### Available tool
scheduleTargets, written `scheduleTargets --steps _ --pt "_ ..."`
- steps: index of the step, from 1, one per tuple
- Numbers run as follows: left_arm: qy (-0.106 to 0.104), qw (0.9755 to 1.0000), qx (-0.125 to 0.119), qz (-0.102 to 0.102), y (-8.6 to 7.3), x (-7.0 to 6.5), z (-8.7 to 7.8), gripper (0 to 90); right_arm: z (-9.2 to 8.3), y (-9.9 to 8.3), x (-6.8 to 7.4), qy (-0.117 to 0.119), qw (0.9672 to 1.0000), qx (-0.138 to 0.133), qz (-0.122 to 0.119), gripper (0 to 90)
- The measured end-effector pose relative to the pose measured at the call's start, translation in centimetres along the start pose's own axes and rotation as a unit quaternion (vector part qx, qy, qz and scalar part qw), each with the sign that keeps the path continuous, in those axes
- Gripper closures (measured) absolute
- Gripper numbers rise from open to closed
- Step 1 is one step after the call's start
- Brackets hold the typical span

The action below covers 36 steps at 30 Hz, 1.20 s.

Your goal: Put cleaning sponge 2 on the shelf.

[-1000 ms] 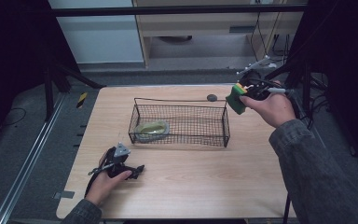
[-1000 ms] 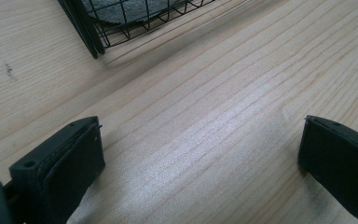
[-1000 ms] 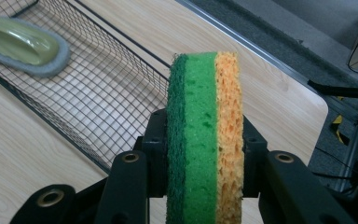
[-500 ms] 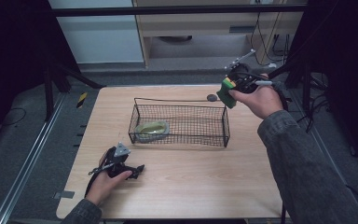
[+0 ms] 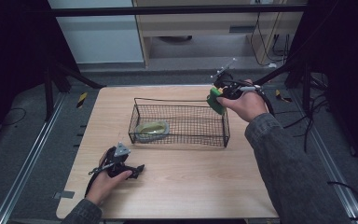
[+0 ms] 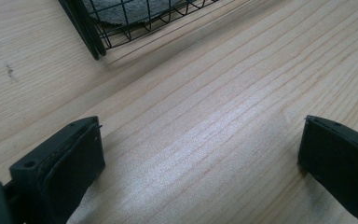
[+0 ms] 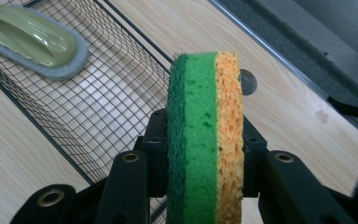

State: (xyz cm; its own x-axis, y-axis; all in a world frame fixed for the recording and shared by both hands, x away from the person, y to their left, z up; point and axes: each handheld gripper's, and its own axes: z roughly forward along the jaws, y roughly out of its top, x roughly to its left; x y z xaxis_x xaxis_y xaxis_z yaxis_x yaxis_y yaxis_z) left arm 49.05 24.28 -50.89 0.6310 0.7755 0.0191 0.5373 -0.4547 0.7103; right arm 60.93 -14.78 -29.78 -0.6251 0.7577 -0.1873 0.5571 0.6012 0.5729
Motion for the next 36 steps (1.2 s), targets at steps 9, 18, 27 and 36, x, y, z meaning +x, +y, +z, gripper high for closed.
scheduleTargets --steps 9,18,27,36 --pt "0.0 1.0 0.0 0.0 0.0 0.1 0.0 0.0 2.2 -0.8 0.2 0.012 0.9999 0.008 0.001 64.7" --pt "-0.001 1.0 0.0 0.001 0.0 0.1 0.0 0.0 3.6 -1.4 -0.2 0.011 0.9998 0.018 -0.003 64.7" --pt "-0.002 1.0 0.0 0.001 0.0 0.1 0.0 0.0 4.4 -1.5 -0.7 0.004 0.9997 0.022 -0.005 64.7" --pt "-0.002 1.0 0.0 0.002 0.1 0.2 0.1 0.0 4.5 -1.9 -0.7 0.001 0.9997 0.025 -0.003 64.5"
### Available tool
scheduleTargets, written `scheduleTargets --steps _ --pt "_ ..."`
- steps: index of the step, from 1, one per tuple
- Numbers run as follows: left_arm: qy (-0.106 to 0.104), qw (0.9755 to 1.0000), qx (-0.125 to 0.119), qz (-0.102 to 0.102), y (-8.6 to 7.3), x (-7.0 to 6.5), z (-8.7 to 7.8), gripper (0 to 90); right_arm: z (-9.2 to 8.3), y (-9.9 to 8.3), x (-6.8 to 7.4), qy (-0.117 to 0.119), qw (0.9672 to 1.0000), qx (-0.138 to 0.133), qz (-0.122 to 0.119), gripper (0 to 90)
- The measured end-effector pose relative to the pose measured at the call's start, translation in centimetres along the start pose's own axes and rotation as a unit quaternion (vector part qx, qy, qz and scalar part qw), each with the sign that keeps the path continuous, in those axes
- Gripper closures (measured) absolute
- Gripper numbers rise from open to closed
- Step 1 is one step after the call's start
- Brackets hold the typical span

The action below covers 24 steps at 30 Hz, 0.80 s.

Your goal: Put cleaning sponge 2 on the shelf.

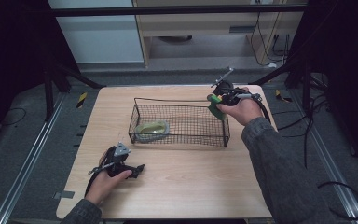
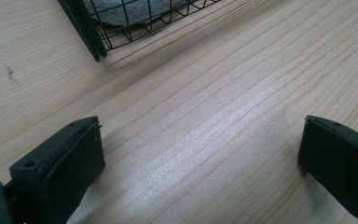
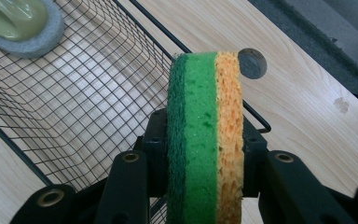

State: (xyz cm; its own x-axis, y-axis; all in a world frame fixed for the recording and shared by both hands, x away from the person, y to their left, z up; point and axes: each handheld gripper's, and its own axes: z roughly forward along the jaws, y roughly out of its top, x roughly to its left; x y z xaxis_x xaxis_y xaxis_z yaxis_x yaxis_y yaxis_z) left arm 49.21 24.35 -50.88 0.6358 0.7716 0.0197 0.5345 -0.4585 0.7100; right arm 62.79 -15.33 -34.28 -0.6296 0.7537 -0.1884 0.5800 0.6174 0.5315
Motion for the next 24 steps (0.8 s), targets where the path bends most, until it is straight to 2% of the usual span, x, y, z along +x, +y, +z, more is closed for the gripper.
scheduleTargets --steps 10,13,15,24 --pt "-0.001 1.0 0.0 0.001 0.1 0.1 0.0 0.0 1.5 -0.2 -0.7 0.005 1.0 -0.003 0.008 64.5" --pt "-0.001 1.0 0.0 0.001 0.1 0.1 0.0 0.0 2.1 -0.5 -0.8 0.004 1.0 0.005 0.006 64.5" --pt "-0.001 1.0 0.0 0.001 0.1 0.1 0.0 0.0 2.6 -0.7 -1.0 0.009 0.9998 0.002 0.015 64.5" --pt "-0.001 1.0 0.0 0.001 0.1 0.1 0.1 0.0 3.0 -0.6 -1.3 0.016 0.9995 -0.004 0.027 64.6"
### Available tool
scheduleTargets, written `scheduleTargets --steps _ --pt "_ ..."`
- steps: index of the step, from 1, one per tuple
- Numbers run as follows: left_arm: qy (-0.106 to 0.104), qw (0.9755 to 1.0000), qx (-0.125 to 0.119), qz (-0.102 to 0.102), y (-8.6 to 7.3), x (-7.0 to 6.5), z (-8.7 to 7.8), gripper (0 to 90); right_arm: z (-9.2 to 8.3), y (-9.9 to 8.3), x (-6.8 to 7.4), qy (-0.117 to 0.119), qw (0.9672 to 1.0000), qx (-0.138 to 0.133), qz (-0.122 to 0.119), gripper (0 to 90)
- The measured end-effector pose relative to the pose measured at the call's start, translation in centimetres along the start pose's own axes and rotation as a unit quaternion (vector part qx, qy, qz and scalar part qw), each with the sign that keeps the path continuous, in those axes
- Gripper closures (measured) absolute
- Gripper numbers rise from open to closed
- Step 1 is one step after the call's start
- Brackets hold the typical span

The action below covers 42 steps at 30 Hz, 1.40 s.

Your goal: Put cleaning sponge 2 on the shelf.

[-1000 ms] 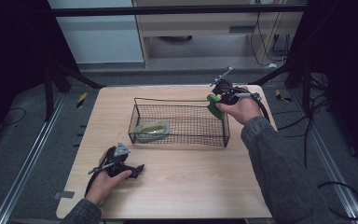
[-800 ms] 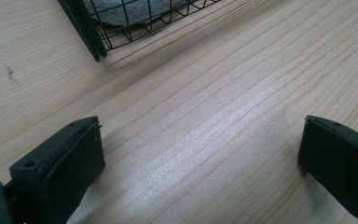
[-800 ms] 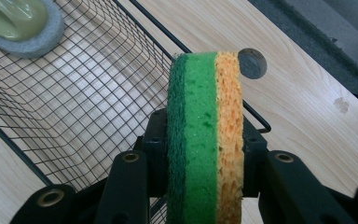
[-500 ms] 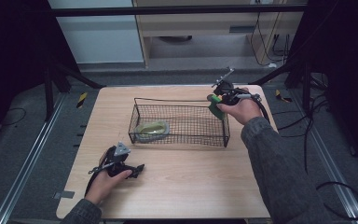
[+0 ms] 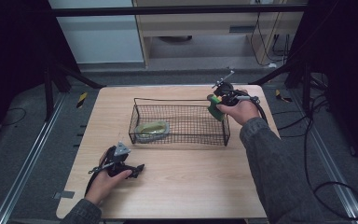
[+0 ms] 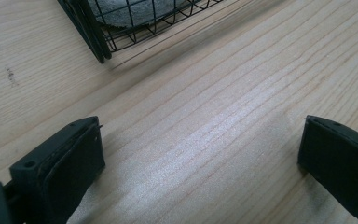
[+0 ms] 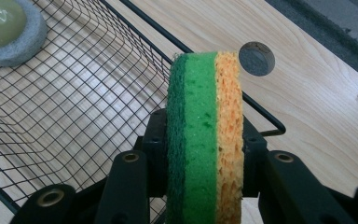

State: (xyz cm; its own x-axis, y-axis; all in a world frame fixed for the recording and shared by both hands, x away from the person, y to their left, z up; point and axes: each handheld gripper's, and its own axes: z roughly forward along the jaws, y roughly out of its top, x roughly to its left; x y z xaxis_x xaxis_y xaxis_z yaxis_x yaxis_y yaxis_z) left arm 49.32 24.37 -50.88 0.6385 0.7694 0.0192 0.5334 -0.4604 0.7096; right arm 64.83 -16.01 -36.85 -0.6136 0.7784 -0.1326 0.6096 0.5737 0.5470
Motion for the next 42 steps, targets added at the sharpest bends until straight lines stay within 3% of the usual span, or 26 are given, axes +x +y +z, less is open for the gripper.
scheduleTargets --steps 18,42 --pt "-0.001 1.0 0.0 0.001 0.0 0.0 0.0 0.0 0.3 -0.8 0.2 0.006 0.9998 0.014 -0.009 64.6" --pt "-0.001 1.0 -0.001 0.001 0.0 0.0 0.0 0.0 3.2 -1.3 1.0 -0.002 0.9986 0.048 -0.023 64.6"
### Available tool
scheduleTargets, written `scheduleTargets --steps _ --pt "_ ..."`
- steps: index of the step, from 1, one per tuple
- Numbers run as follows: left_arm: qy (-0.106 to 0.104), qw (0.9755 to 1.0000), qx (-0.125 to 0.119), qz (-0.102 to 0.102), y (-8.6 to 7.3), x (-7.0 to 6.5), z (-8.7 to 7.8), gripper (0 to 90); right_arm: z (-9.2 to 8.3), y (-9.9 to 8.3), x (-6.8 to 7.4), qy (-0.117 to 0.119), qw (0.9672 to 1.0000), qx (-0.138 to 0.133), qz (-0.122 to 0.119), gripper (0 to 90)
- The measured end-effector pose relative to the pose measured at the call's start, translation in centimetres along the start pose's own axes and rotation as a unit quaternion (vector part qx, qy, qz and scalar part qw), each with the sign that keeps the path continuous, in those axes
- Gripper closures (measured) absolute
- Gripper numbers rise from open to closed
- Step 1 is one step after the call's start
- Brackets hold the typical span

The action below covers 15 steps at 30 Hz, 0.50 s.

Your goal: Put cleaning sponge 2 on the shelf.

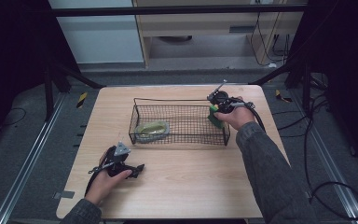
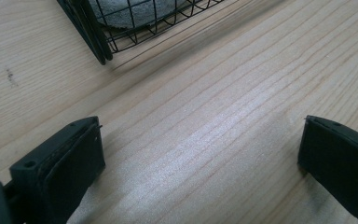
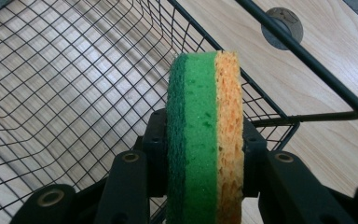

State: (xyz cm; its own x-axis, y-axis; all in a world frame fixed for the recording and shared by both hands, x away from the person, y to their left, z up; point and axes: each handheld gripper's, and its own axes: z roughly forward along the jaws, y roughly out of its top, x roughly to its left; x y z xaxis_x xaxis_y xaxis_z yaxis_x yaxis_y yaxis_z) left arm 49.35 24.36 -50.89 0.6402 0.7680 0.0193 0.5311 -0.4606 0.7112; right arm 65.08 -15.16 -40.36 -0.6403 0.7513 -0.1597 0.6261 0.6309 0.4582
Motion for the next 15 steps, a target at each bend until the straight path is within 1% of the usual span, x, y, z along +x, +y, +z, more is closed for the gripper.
scheduleTargets --steps 6,11,15 --pt "0.0 1.0 0.0 0.0 0.0 0.0 0.0 0.0 0.7 0.2 0.3 -0.002 1.0 0.0 -0.002 64.5" --pt "0.0 1.0 0.0 0.0 0.0 0.0 0.0 0.0 1.2 0.3 0.6 -0.005 0.9999 0.007 -0.008 64.2" --pt "0.0 1.0 0.0 0.0 0.0 0.0 0.0 0.0 1.3 0.3 0.7 -0.005 0.9999 0.008 -0.01 63.4"
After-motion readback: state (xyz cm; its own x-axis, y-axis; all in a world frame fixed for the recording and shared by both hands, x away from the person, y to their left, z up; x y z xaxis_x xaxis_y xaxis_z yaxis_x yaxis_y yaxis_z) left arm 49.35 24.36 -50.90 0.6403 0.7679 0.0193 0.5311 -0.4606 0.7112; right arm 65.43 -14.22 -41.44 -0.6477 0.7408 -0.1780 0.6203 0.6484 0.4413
